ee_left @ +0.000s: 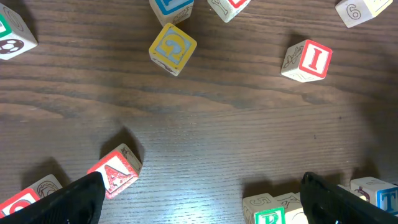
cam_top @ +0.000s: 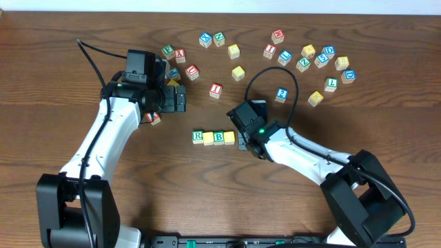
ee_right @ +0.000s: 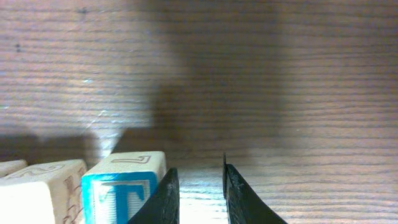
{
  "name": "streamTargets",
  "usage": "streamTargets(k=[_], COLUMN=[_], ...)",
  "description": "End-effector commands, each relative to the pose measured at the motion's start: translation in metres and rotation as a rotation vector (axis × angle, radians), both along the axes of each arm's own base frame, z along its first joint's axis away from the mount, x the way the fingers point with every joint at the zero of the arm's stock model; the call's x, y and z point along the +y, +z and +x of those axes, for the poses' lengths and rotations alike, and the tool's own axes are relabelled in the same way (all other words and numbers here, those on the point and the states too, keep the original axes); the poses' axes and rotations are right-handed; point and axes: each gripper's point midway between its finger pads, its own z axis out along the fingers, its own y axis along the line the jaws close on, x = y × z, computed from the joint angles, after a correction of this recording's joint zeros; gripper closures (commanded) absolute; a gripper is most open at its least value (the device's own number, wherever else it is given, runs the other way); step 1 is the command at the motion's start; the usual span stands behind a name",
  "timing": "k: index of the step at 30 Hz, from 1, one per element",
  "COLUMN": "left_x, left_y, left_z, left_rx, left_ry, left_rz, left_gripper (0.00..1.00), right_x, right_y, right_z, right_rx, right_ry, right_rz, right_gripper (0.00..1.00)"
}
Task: Spell out ROBOT
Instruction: 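Raise the right gripper and move it back toward the right cluster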
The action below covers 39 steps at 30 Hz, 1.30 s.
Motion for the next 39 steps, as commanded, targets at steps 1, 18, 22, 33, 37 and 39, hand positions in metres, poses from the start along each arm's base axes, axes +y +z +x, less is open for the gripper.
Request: streamTargets(k=[1, 18, 22, 33, 37, 39], left_x=[-0.002, -0.002, -0.002, -0.002, -0.002, -0.002], left_y=[-0.003, -0.003, -0.003, -0.003, -0.003, -0.003], left_z=[-0.003, -0.003, -0.003, -0.003, -0.003, -0.003], left_rx=[0.007, 0.007, 0.007, 0.008, 0.008, 0.008], left_ry=[-0.021, -0.021, -0.021, -0.021, -0.021, -0.021], left_rz=[-0.003, -0.003, -0.003, -0.003, -0.003, -0.003], left_gripper=[0.02, 0.02, 0.02, 0.02, 0.02, 0.02], right_x=[0.006, 0.016, 0.016, 0.018, 0.018, 0.019], right_y=[0.005, 0.006, 0.006, 0.007, 0.007, 0.007], right_z=[0.003, 0.004, 0.004, 0.004, 0.005, 0.005], right_rx=[-0.018, -0.019, -0.019, -0.018, -0.021, -0.018], right_ry=[-0.011, 0.014, 0.015, 0.019, 0.024, 0.027], right_rz=[0.018, 0.059, 0.059, 0.066, 0.067, 0.072], right_gripper=[0.81, 0.81, 0.81, 0.81, 0.81, 0.81])
